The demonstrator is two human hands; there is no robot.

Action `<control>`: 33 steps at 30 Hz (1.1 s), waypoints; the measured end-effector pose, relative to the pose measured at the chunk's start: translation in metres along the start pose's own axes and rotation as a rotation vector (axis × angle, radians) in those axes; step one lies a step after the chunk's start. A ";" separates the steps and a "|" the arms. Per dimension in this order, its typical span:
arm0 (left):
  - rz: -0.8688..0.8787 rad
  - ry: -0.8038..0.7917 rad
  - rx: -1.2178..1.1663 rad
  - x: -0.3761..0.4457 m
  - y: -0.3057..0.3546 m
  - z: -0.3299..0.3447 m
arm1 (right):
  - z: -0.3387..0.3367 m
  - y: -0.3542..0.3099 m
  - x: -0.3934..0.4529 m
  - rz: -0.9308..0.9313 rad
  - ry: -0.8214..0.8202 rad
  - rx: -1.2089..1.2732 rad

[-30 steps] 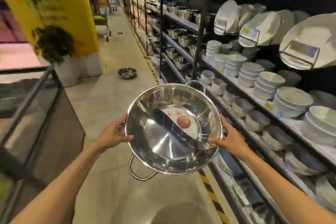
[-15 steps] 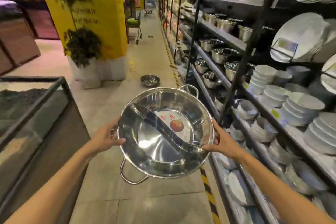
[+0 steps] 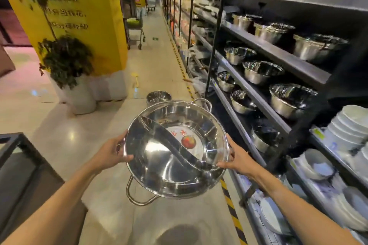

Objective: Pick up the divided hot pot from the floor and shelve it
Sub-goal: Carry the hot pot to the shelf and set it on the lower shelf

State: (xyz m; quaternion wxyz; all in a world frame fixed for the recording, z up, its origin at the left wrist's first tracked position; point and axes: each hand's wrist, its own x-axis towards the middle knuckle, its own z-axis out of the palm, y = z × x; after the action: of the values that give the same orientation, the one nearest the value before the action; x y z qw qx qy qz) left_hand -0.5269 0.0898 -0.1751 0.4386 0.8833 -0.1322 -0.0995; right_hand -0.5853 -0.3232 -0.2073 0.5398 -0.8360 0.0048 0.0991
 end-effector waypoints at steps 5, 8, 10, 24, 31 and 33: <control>0.066 -0.071 -0.011 0.117 -0.007 -0.033 | -0.015 -0.008 0.100 -0.002 0.054 0.036; 0.058 -0.105 0.013 0.196 -0.020 -0.040 | -0.025 -0.005 0.158 0.004 0.080 0.047; 0.062 -0.111 0.052 0.250 -0.030 -0.039 | -0.034 0.004 0.197 -0.002 0.109 0.054; 0.306 -0.587 0.110 0.617 -0.026 0.008 | -0.095 0.070 0.360 0.312 0.501 0.298; 0.498 -0.781 0.193 0.764 -0.010 0.062 | -0.076 0.071 0.400 0.458 0.799 0.446; 0.508 -0.869 0.204 0.797 -0.007 0.072 | -0.063 0.063 0.415 0.497 0.874 0.449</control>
State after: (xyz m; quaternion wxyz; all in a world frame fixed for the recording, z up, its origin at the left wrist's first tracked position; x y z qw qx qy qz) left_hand 0.2067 -0.2158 -0.2714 0.2650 0.7389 -0.5216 -0.3343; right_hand -0.1760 -0.3651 -0.3104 0.6131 -0.6372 0.4467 -0.1361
